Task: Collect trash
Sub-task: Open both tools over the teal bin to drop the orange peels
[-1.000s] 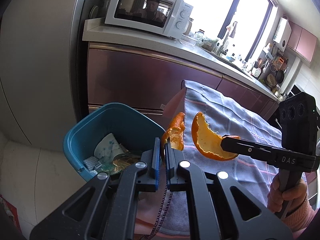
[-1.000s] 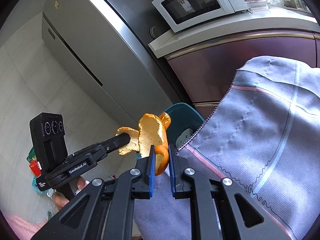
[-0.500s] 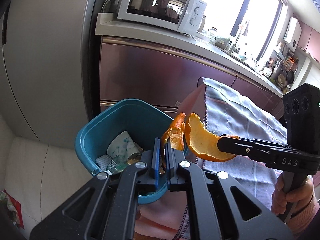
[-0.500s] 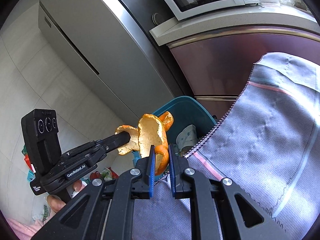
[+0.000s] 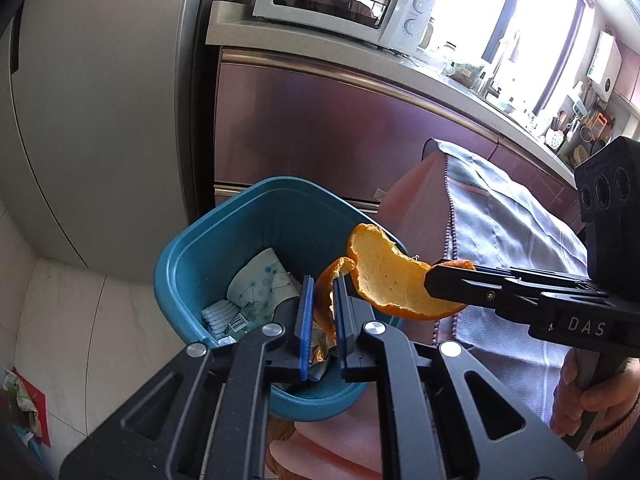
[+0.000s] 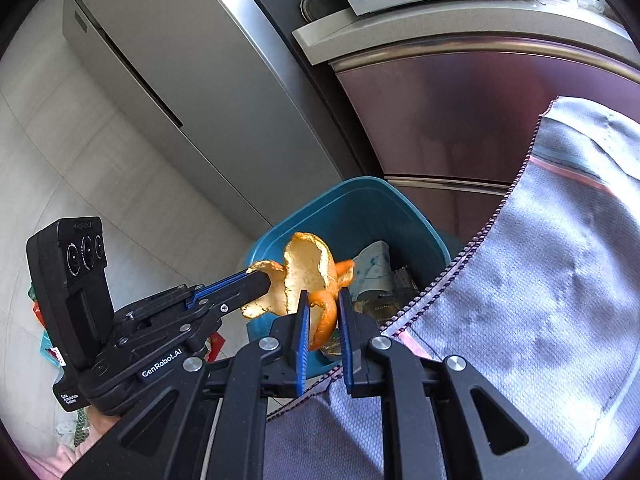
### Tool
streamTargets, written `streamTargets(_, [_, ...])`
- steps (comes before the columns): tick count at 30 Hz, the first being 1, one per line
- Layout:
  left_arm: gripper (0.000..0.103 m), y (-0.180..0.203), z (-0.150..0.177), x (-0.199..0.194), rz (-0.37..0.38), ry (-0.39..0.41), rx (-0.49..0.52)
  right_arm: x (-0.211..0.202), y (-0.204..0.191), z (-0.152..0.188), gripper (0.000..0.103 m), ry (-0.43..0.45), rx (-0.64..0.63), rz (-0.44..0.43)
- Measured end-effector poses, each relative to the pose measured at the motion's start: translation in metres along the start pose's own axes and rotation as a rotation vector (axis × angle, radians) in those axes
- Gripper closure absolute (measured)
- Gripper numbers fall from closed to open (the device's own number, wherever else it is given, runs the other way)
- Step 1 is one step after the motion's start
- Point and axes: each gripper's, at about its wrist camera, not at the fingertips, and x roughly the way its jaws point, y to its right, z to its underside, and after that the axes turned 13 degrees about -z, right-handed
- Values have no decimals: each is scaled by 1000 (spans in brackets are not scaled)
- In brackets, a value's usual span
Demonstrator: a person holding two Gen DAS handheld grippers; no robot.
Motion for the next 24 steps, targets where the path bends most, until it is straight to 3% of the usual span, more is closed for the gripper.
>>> streamTargets(4, [93, 0, 0, 12, -9, -17, -2, 12, 4, -3, 90, -21, 8, 23])
streamTargets(11, [88, 4, 2, 33, 3, -56, -2, 23, 3, -6, 80, -37, -6, 60])
streamTargets(13, [79, 5, 2, 37, 1, -57, -7, 23, 2, -7, 74, -34, -16, 69])
streamTargets(20, [58, 12, 5, 23, 17, -4, 0, 8, 1, -1, 72, 6, -35, 67])
streamTargets(24, [38, 16, 7, -1, 29, 75, 13, -24, -4, 11, 55, 79, -63, 81])
